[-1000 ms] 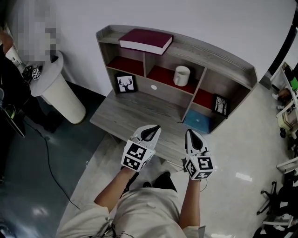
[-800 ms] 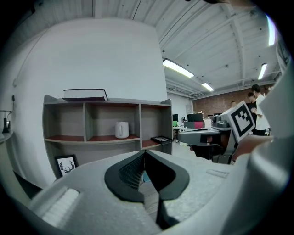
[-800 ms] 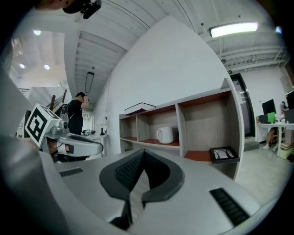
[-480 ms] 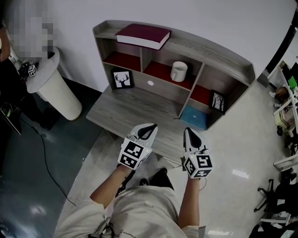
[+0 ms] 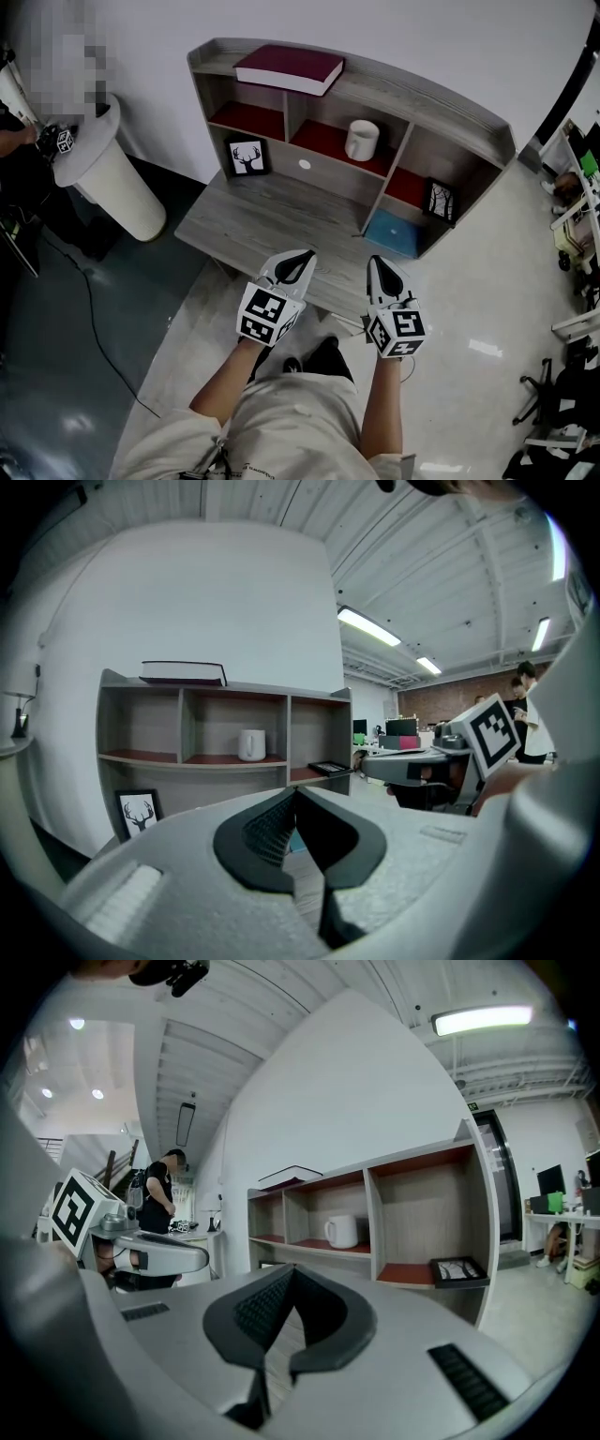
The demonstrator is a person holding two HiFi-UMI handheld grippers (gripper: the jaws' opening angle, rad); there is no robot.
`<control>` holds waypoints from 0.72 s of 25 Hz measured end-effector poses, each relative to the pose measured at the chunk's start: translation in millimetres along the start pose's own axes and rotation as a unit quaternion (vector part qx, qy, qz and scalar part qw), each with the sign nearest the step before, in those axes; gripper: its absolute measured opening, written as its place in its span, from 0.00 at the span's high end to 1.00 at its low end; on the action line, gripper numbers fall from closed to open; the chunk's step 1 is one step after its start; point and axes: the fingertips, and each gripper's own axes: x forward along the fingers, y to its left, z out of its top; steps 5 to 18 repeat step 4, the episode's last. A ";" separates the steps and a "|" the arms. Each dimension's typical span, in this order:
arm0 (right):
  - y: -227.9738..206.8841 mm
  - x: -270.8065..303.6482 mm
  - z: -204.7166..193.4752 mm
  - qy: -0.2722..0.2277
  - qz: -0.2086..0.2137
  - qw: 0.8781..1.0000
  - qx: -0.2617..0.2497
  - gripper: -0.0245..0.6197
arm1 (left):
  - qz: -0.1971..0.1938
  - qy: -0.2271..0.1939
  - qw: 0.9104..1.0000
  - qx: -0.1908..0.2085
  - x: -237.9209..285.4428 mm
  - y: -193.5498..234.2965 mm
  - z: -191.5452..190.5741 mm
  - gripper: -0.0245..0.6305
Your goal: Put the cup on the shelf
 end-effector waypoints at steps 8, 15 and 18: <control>3.4 -0.5 -2.8 -0.002 -0.001 1.000 0.007 0.94 | 0.005 -0.005 1.000 -0.006 -2.2 3.0 2.6 0.95; 3.4 -0.5 -2.8 -0.002 -0.001 1.000 0.007 0.94 | 0.005 -0.005 1.000 -0.006 -2.2 3.0 2.6 0.95; 3.4 -0.5 -2.8 -0.002 -0.001 1.000 0.007 0.94 | 0.005 -0.005 1.000 -0.006 -2.2 3.0 2.6 0.95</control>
